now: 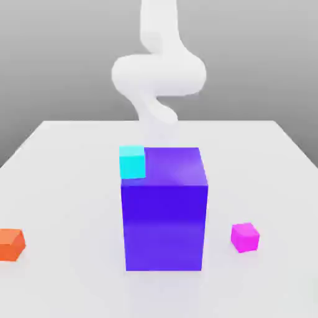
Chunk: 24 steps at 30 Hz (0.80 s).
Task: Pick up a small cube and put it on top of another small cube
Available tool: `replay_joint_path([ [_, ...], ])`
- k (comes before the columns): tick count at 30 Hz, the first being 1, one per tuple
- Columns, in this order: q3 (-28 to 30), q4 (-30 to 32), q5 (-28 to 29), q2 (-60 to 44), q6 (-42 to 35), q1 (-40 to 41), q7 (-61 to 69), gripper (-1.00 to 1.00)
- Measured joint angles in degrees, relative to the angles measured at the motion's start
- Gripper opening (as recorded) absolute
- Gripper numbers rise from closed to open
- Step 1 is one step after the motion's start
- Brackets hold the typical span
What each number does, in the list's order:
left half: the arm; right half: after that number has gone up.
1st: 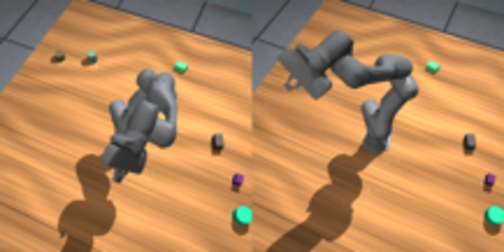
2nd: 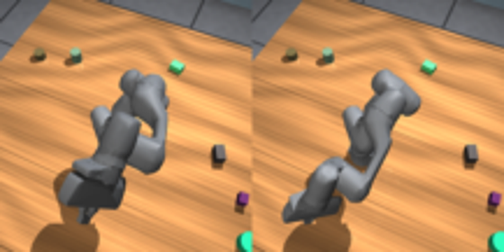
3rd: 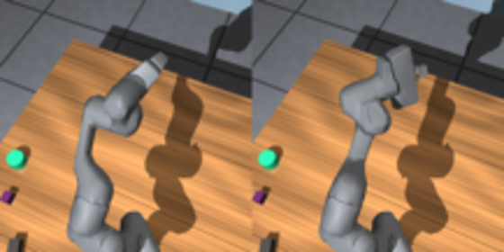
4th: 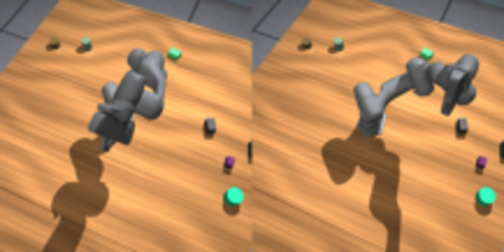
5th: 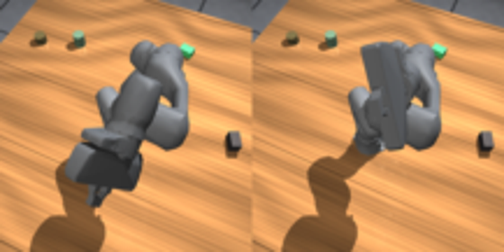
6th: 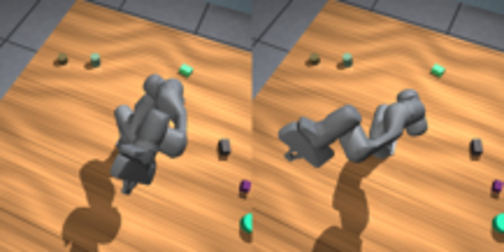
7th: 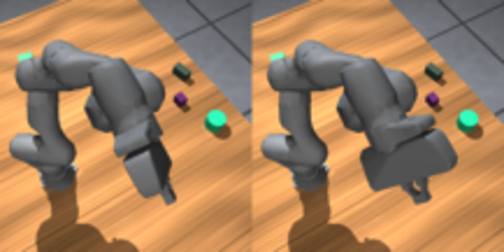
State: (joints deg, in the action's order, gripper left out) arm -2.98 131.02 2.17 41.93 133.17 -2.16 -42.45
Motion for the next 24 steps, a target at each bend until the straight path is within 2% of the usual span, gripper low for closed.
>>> replay_joint_path([
  [2, -2.7, -0.3, 1.7, -4.2, 1.7, -2.2, 3.1, 0.00],
  [4, -4.1, 1.9, 0.8, -8.2, 4.3, -3.9, 3.1, 0.00],
  [12, -9.1, 14.3, -5.0, -22.7, 15.6, -8.6, -3.2, 0.00],
  [17, -13.6, 22.8, -6.0, -32.6, 23.1, -11.0, -10.1, 0.00],
  [21, -15.6, 30.3, -1.7, -41.6, 29.8, -14.7, -20.7, 0.00],
  [24, -11.3, 31.0, 4.6, -47.6, 34.5, -16.3, -27.4, 0.00],
])
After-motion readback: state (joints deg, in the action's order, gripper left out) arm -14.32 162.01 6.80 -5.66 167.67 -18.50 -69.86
